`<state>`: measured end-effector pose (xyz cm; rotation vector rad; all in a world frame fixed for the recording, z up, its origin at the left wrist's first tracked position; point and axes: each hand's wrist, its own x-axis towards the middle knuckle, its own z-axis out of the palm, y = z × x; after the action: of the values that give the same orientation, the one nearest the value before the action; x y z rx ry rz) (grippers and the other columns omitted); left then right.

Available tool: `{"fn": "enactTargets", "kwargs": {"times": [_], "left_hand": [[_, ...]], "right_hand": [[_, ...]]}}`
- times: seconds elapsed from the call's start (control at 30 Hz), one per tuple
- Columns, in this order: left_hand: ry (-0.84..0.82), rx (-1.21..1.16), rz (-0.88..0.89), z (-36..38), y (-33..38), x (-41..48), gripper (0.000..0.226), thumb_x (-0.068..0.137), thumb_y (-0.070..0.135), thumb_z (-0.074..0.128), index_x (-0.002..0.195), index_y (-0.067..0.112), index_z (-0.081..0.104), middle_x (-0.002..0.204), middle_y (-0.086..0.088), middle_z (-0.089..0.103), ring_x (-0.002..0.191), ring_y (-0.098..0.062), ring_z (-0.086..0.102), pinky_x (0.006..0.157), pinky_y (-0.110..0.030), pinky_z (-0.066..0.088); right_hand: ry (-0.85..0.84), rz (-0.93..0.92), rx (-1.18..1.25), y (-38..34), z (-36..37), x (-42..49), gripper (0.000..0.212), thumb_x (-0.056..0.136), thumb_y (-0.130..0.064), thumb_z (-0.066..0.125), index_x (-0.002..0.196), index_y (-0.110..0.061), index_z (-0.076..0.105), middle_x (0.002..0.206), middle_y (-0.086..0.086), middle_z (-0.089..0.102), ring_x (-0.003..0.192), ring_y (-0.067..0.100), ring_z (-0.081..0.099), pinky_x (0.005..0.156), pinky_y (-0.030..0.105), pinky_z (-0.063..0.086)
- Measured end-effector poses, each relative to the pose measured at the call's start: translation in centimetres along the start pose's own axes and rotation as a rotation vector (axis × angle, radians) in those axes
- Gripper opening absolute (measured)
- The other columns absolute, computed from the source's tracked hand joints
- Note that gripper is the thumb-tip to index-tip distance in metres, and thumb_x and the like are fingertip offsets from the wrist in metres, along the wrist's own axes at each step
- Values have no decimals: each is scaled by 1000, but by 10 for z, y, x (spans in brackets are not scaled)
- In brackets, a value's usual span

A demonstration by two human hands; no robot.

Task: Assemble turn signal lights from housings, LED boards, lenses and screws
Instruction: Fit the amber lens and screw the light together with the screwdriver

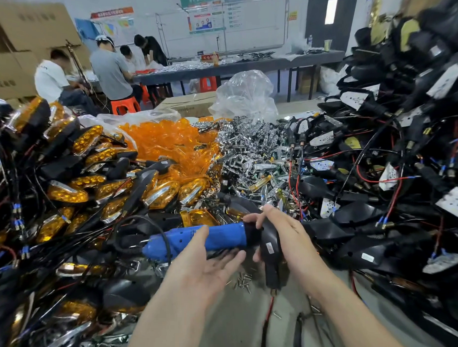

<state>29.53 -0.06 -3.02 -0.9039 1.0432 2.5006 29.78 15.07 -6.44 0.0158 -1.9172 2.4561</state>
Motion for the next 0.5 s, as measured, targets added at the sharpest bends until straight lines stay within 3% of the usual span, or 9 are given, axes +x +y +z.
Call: {"fn": "enactTargets", "kwargs": {"times": [0.13, 0.23, 0.37, 0.43, 0.5], "left_hand": [[-72, 9, 86, -2, -1, 5, 41, 95, 20, 65, 126, -4, 55, 103, -38, 66, 88, -41, 70, 80, -52, 59], [-135, 122, 418, -7, -6, 11, 43, 91, 30, 67, 130, 14, 58, 111, -18, 73, 94, -30, 73, 83, -37, 61], [-126, 250, 854, -5, 14, 18, 52, 81, 45, 70, 129, 29, 58, 108, 4, 73, 80, -13, 71, 71, -27, 61], [-159, 175, 895, 1, 28, 23, 57, 79, 48, 70, 130, 28, 58, 107, 9, 71, 91, -9, 70, 79, -32, 59], [-245, 31, 814, 8, 39, 27, 55, 77, 49, 68, 125, 26, 58, 107, 7, 73, 98, -12, 71, 86, -38, 58]], "right_hand": [[-138, 78, 83, 2, 6, -5, 40, 92, -59, 58, 74, -25, 64, 89, 14, 75, 49, 26, 61, 47, 26, 49], [-217, 143, 313, -2, 1, -8, 39, 87, -60, 62, 79, -22, 63, 69, 8, 62, 49, 24, 57, 48, 27, 46], [-106, 138, 518, -8, -16, -3, 39, 89, -58, 62, 80, -21, 62, 66, 1, 54, 51, 19, 52, 48, 29, 46], [-36, 142, 560, -8, -19, 1, 39, 88, -58, 61, 79, -20, 62, 67, 2, 53, 53, 19, 51, 48, 30, 46], [10, 151, 575, -5, -18, 5, 38, 86, -58, 63, 78, -20, 63, 69, 3, 55, 56, 20, 53, 48, 29, 46]]}}
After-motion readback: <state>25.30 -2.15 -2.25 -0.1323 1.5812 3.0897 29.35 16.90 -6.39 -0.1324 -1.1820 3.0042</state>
